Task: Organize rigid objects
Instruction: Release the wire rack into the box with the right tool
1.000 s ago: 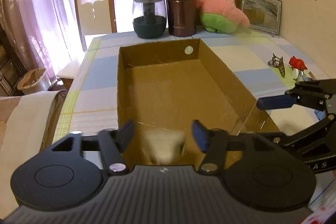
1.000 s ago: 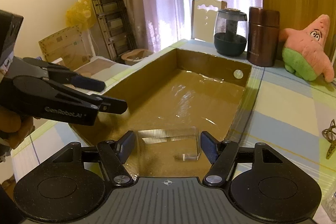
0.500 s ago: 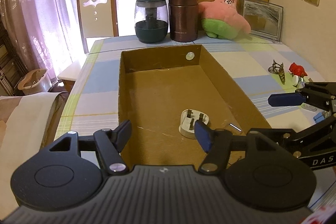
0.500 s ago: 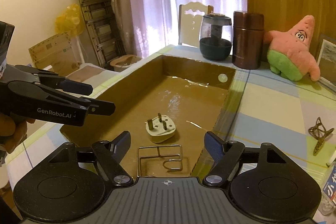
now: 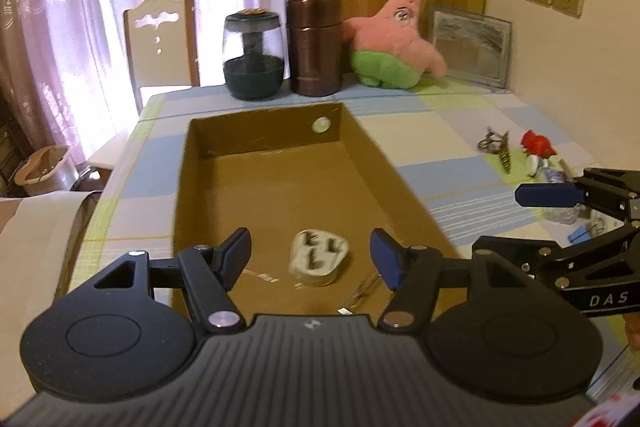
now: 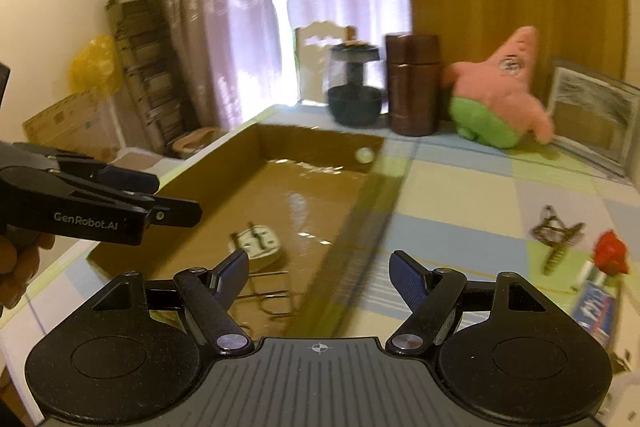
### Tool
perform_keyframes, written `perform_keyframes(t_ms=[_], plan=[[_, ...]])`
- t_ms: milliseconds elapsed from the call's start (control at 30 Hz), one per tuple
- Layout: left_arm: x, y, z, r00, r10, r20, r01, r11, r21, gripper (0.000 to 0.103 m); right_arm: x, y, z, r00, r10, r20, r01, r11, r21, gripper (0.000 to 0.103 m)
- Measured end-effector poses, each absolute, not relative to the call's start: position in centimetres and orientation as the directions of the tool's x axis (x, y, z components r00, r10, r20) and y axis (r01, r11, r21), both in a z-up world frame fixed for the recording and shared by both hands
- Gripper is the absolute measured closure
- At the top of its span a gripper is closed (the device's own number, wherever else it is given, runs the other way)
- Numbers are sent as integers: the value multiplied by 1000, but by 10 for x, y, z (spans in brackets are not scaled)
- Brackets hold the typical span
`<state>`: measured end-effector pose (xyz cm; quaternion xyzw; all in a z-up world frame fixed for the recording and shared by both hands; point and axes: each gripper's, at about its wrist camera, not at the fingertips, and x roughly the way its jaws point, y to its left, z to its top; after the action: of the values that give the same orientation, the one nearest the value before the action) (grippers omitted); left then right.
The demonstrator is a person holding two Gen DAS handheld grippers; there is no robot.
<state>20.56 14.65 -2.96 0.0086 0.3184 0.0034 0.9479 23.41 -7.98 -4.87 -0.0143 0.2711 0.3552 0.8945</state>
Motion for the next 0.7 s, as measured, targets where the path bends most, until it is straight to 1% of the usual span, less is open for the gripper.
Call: perform_keyframes(t_ms=[233, 400, 567, 633, 700], plan=[[208, 109, -25, 816, -80, -572, 86, 996, -16, 42, 231, -122, -41, 705, 540, -460, -530, 832, 163, 29], [211, 79, -26, 818, -135, -559, 144, 989, -29, 41, 229, -157, -40, 764, 447, -464, -425, 891, 159, 28], [212, 51, -29, 818, -187, -544, 201, 979, -34, 37, 220, -196, -43, 798, 356, -487, -313, 934, 169, 26], [211, 36, -30, 819, -203, -537, 237, 972, -6, 28, 216, -211, -46, 805, 318, -501, -273, 948, 164, 22], [210, 25, -31, 819, -221, -529, 266, 964, 10, 27, 212, -225, -49, 806, 288, -518, -240, 958, 158, 20]])
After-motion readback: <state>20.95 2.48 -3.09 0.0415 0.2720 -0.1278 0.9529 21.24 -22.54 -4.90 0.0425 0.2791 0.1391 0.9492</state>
